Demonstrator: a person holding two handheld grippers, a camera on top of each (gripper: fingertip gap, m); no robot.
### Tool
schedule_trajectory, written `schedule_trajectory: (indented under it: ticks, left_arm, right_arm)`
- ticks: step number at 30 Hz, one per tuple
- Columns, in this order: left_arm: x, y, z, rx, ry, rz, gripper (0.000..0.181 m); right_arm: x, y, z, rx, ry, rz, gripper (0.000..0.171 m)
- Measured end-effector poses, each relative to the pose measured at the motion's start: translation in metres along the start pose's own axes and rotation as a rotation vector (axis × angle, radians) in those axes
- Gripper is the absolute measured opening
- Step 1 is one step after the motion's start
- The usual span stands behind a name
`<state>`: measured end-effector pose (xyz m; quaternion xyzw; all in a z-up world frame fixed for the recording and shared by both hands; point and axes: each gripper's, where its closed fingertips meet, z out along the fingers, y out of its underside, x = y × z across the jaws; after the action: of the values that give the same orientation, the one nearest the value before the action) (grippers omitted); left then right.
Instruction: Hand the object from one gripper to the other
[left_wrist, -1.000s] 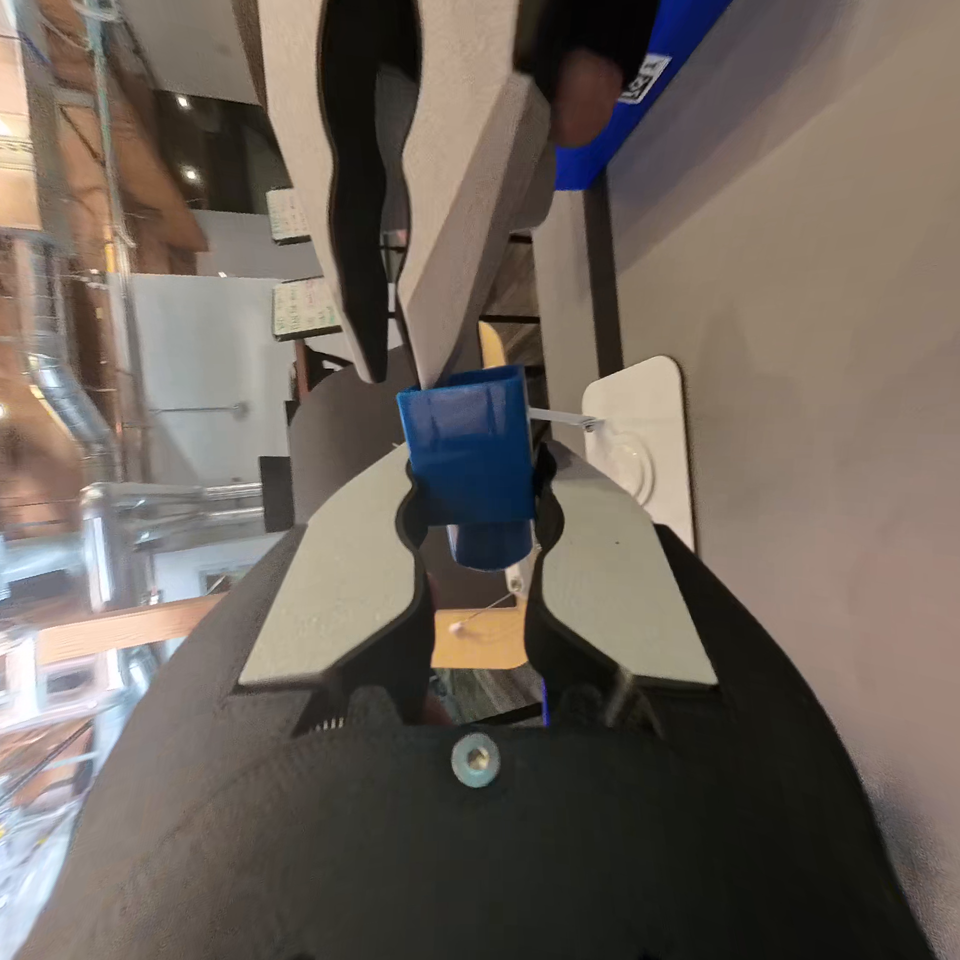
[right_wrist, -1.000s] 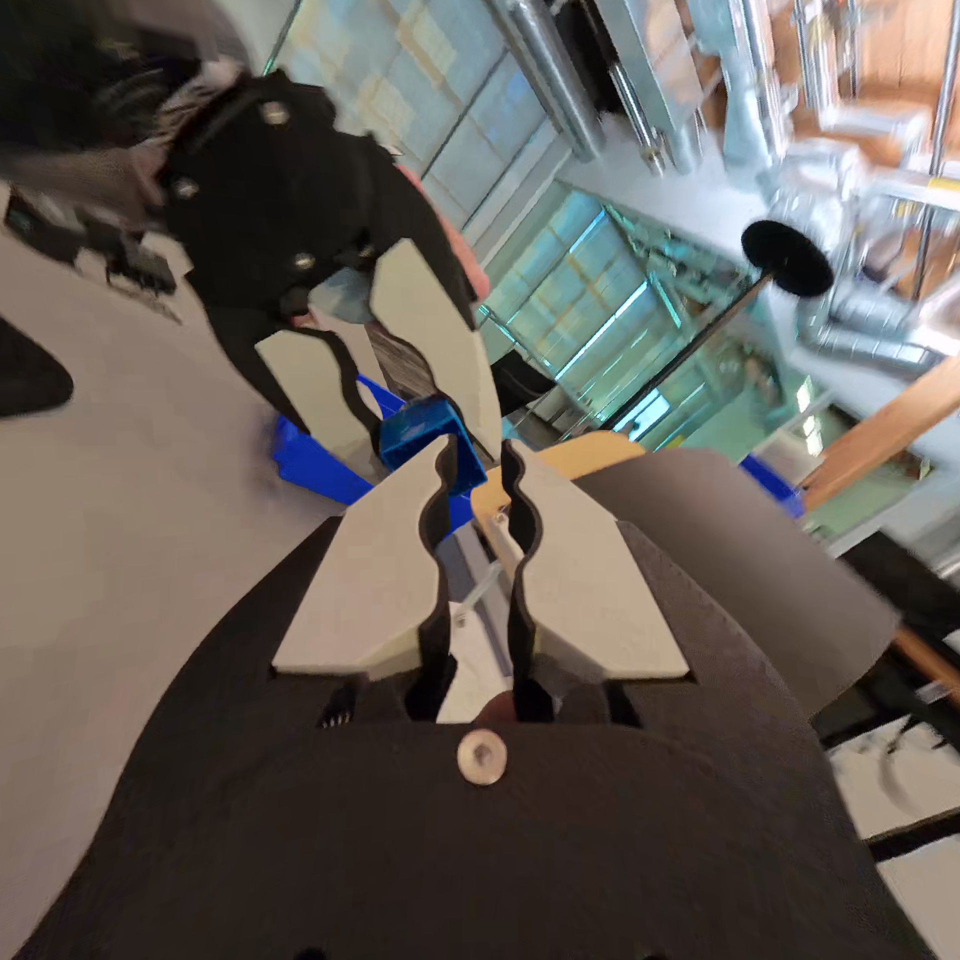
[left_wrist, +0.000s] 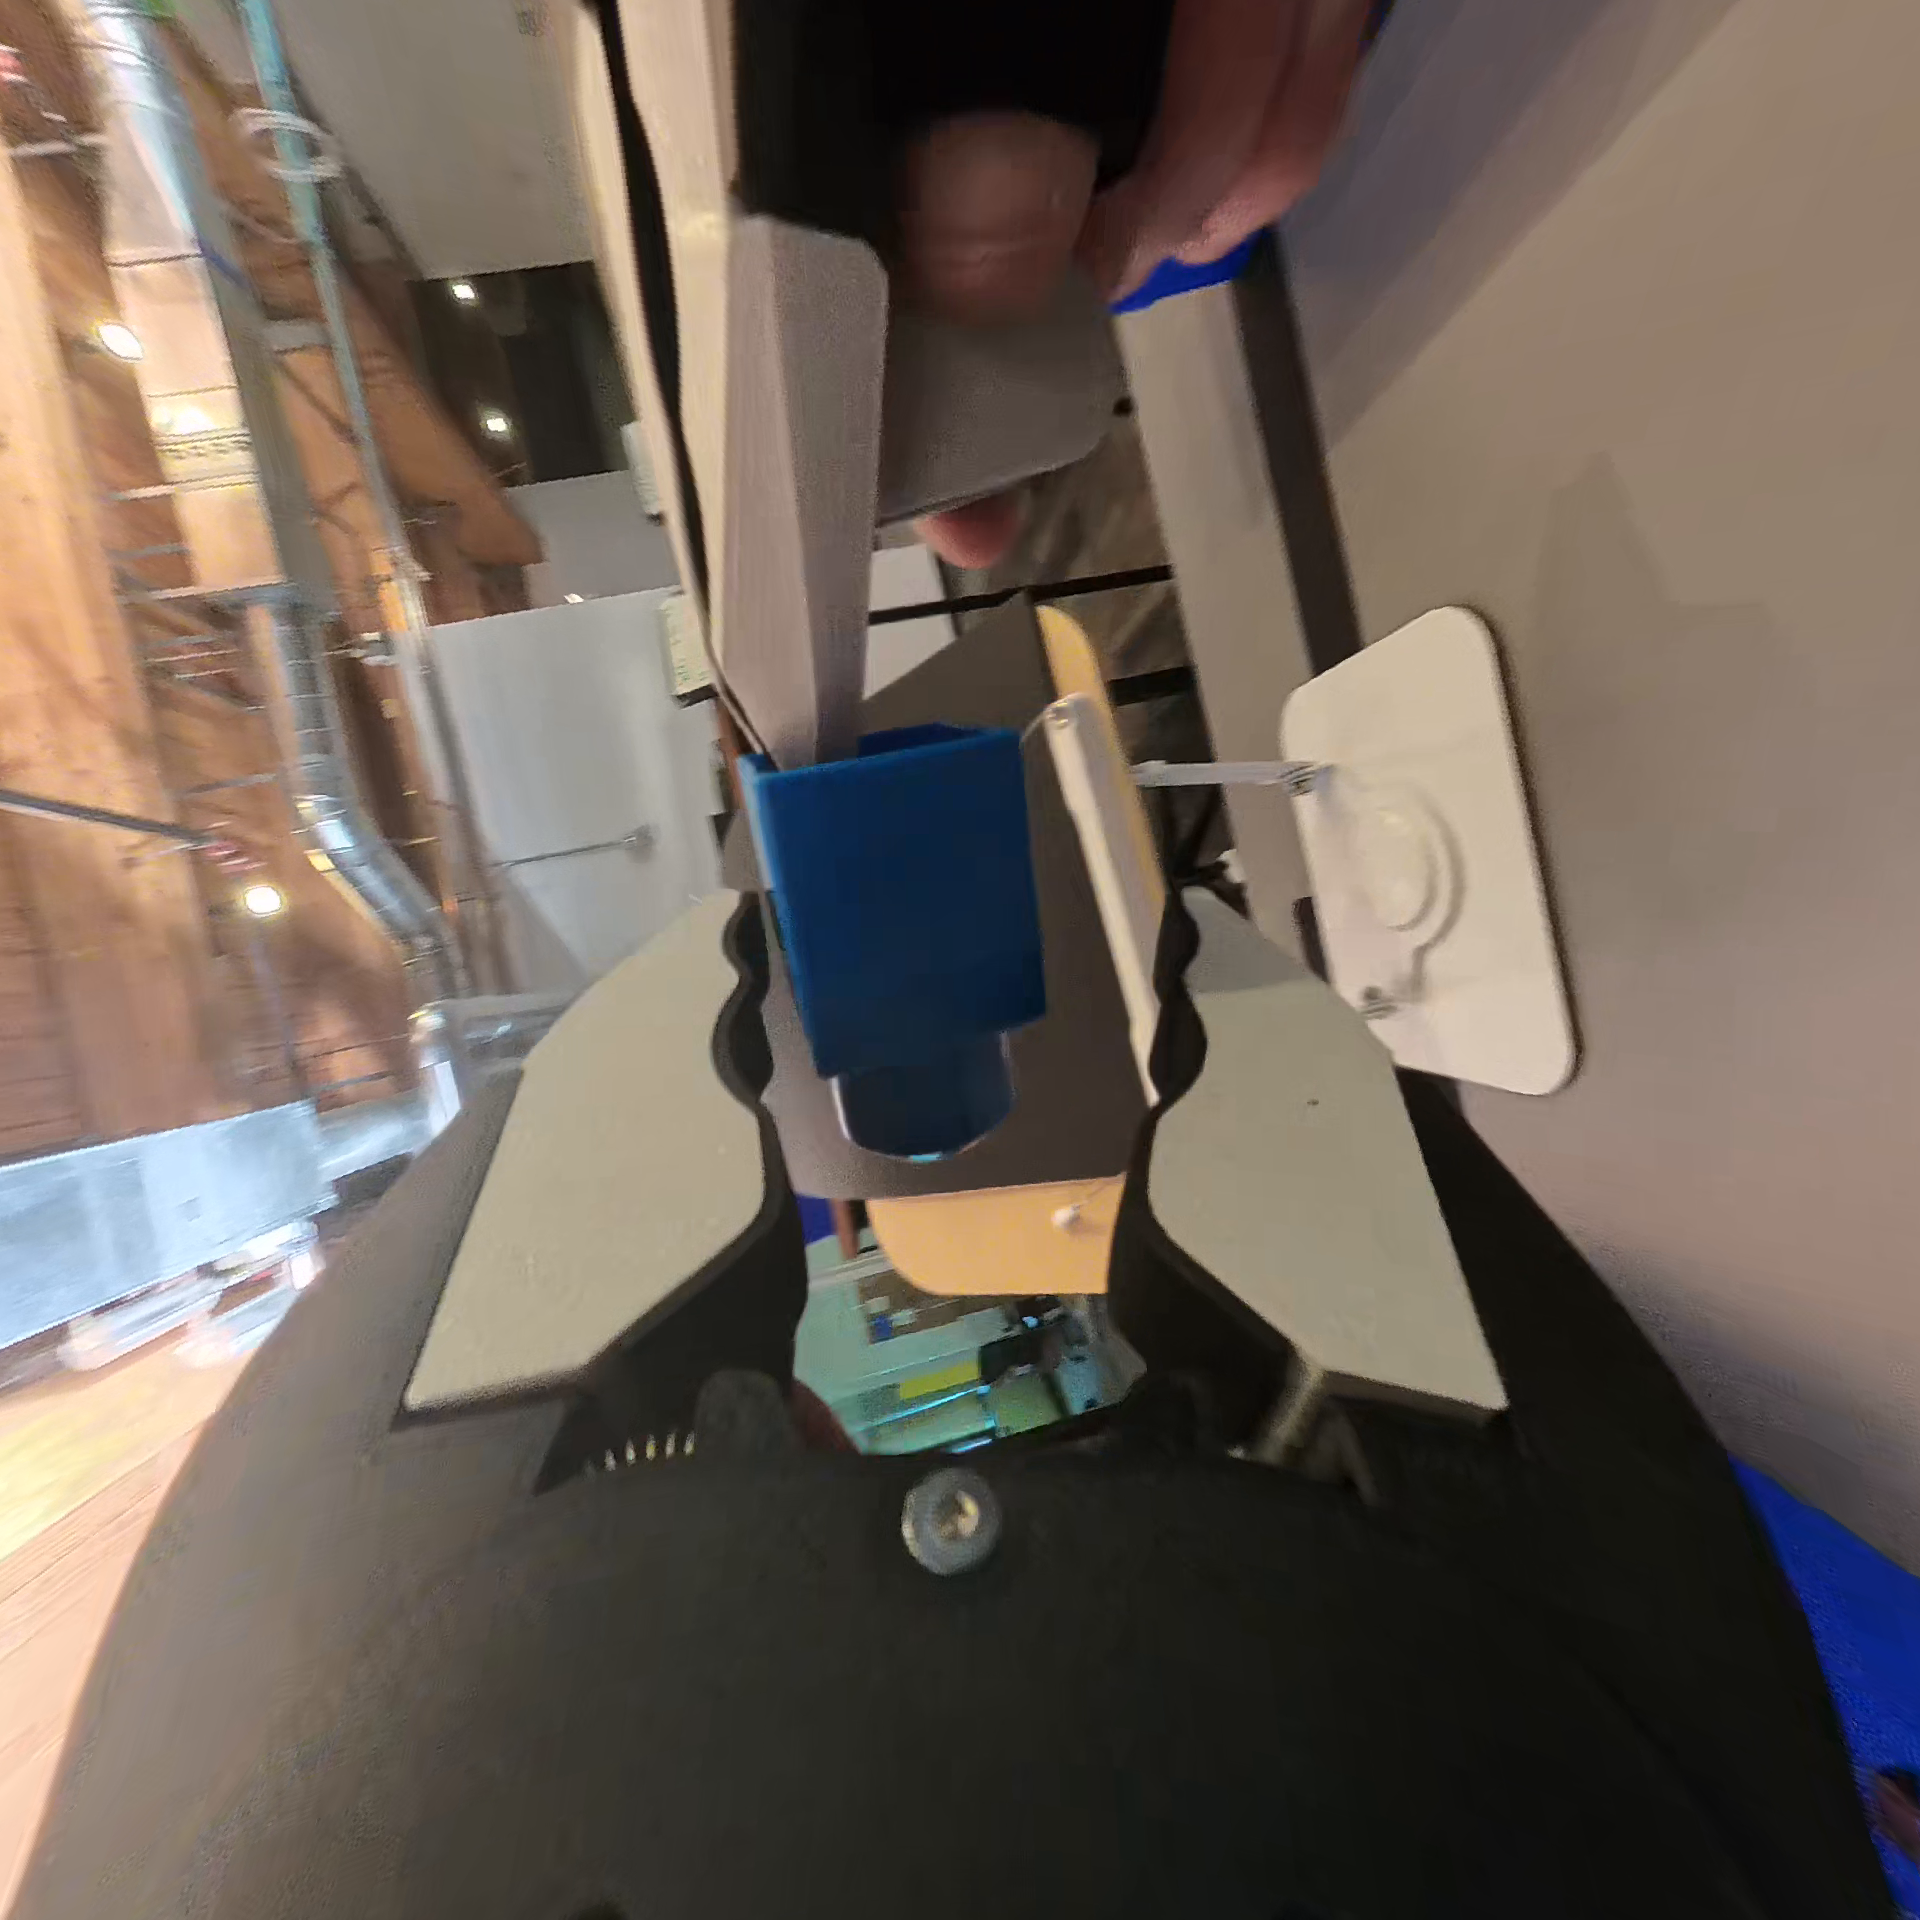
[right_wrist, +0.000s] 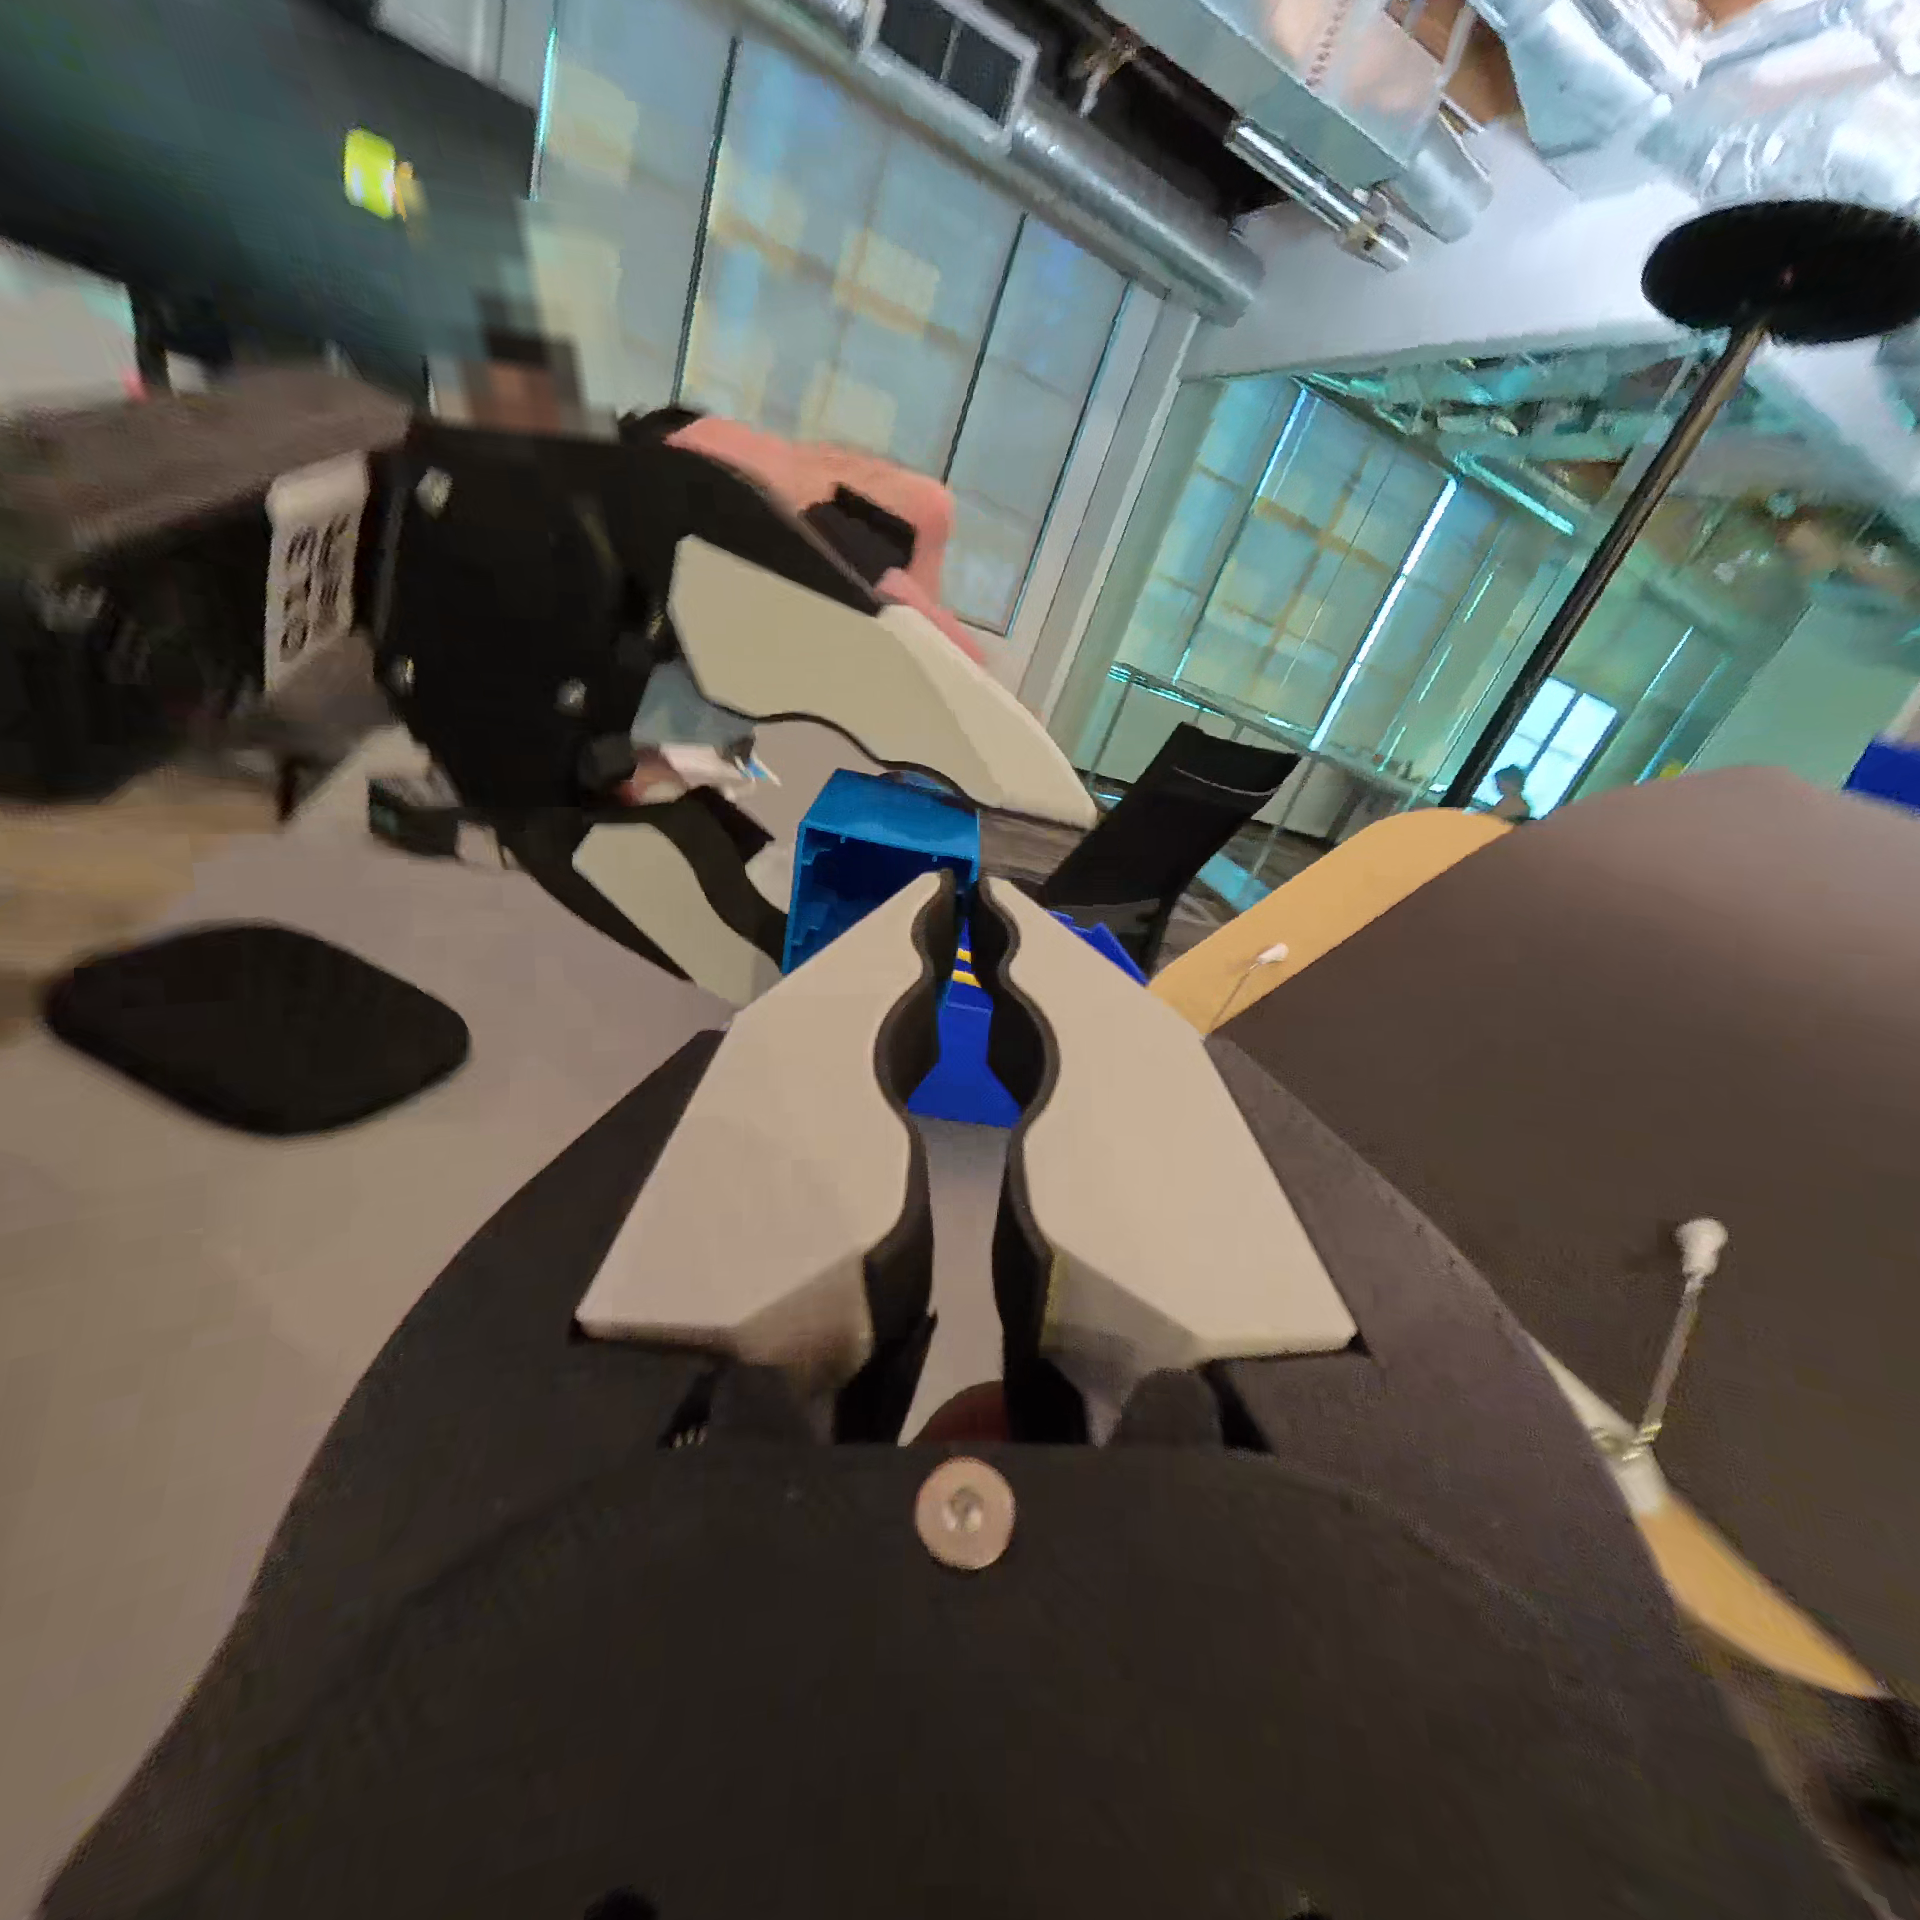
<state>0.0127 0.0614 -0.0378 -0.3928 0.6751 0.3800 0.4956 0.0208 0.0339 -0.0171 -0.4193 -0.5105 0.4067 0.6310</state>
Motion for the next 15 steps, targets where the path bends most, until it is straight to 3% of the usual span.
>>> schedule_trajectory:
  ticks: [4,7,15]
  left_arm:
    - [-0.003,0.004,0.005,-0.056,-0.088,0.069,0.068]
    - [-0.005,0.011,0.008,-0.105,-0.143,0.099,0.047]
    - [-0.008,0.015,0.01,-0.117,-0.175,0.062,0.044]
  right_arm:
    - [-0.003,0.005,0.006,0.026,-0.035,0.174,0.0]
    - [-0.007,0.01,0.011,0.006,-0.038,0.188,0.0]
    - [-0.003,0.01,0.012,0.015,-0.009,0.259,0.0]
